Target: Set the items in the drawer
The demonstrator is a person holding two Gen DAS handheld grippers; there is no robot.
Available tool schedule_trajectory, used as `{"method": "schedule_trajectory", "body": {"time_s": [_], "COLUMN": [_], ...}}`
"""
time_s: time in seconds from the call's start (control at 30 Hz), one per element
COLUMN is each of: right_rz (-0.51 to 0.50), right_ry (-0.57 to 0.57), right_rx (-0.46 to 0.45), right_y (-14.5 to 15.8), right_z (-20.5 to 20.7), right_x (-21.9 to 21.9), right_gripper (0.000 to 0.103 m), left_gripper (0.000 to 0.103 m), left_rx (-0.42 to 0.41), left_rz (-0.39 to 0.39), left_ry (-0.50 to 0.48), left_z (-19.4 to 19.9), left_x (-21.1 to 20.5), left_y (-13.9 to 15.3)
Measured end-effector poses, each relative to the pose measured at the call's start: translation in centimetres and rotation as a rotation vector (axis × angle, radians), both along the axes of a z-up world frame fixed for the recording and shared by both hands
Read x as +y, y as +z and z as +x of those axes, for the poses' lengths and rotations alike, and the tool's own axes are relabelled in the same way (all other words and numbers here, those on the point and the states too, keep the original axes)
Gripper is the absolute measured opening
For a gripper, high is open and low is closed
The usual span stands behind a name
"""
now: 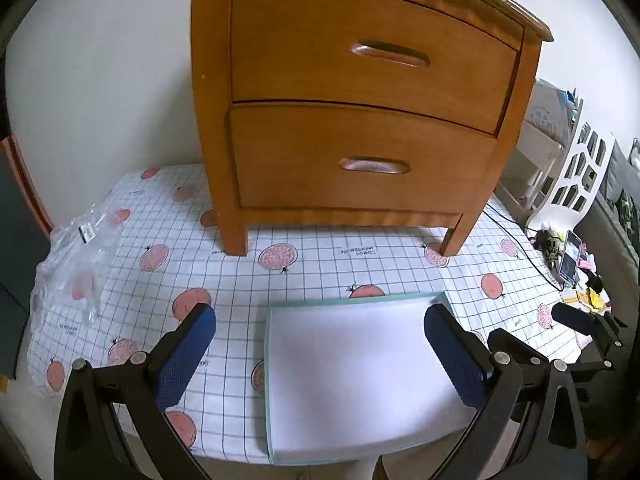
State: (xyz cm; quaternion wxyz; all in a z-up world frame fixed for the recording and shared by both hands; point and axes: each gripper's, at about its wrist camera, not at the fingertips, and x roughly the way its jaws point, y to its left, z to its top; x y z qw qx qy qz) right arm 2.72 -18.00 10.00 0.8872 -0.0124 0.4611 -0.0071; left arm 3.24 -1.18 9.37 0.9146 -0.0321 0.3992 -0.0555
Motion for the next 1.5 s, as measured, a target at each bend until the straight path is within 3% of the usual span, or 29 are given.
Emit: {"method": "schedule_trajectory", "body": {"time_s": [0.7,1.5], "right_rz": [-0.038,-0.092], "right_ry": [-0.008,0.023], "right_rx": [0.028,0.042], "right_y": [-1.4,-1.7], "right_z": [-4.3,-5.5], "right_x": [0.3,2.1], "right_gripper": [0.103,0.103], "left_gripper": [0.103,0.103], "left_rx": [0.014,0.077], "left_rz": [0.067,0.033], "left_ry": [-0.045,-0.002], "left_z": [-4.3,-6.2], "left_x": [0.2,1.8], "left_y": [-0.9,-2.5]}}
